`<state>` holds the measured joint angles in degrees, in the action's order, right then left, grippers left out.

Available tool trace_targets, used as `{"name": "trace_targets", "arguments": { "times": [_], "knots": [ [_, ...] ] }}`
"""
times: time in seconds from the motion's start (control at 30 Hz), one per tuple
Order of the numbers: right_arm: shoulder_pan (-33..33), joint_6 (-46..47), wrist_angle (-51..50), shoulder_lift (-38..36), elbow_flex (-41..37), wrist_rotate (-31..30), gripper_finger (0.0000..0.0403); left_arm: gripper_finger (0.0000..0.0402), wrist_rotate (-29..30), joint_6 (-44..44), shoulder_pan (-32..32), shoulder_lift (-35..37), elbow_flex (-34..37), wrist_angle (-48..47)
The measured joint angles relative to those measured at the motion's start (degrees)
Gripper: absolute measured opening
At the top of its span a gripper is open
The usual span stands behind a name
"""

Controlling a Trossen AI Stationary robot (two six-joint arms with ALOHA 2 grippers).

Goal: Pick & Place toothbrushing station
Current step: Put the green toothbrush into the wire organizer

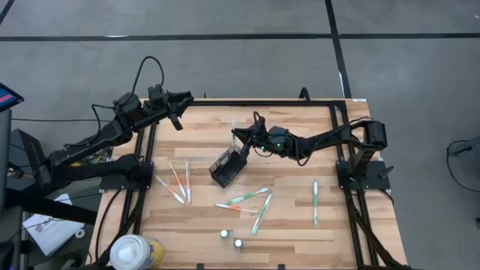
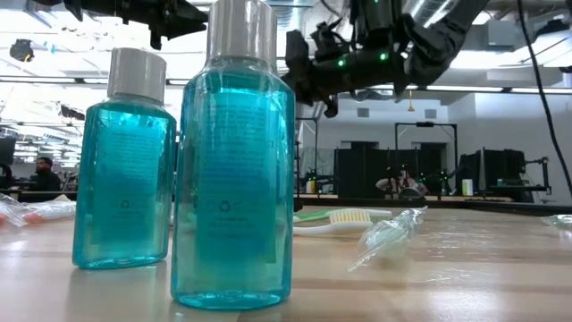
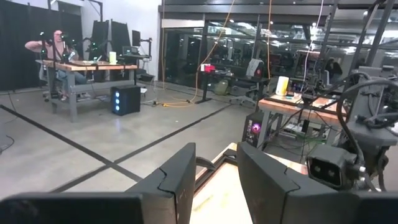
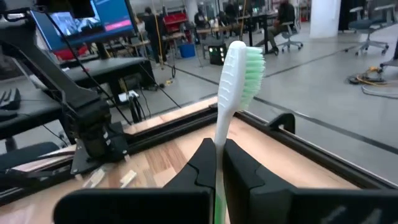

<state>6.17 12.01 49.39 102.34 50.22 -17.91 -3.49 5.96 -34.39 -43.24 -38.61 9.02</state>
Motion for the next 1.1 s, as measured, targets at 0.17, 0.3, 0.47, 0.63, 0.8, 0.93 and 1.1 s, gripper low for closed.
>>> {"name": "trace_targets", "arguments": {
  "times": [0.17, 0.3, 0.47, 0.63, 0.8, 0.93, 1.1],
  "knots": [
    [-0.15, -0.02, 6.43, 4.09, 0.04, 1.34, 0.0, 0.0113, -1.0, -0.15, 0.0, 0.0, 0.0, 0.0],
    [-0.22, -0.02, 8.01, 6.07, 0.63, 2.91, 0.0, 0.0113, -1.31, -1.07, 0.0, 0.0, 0.03, 0.01],
    [-0.81, -0.2, 7.86, 6.9, 0.93, 3.08, 0.0, 0.0111, -1.27, -1.03, 0.0, 0.0, 1.41, 0.15],
    [-0.92, -0.48, 7.43, 6.51, 0.96, 3.07, 0.0008, 0.0107, -1.26, 0.52, 0.0, 0.0, 3.57, 0.35],
    [-0.9, -0.48, 6.45, 6.36, 0.96, 2.86, 0.0046, 0.0111, -1.57, 0.52, 0.35, 0.0, 3.87, 0.7],
    [-0.9, -0.5, 6.0, 6.36, 0.96, 2.75, 0.0039, 0.0113, -1.68, 0.44, 0.37, 0.0, 3.87, 1.05],
    [-0.9, -1.87, 6.52, 6.36, 0.97, 2.73, 0.0006, 0.0111, -2.01, 0.34, 0.35, 0.0, 3.87, 1.36]
  ]
}}
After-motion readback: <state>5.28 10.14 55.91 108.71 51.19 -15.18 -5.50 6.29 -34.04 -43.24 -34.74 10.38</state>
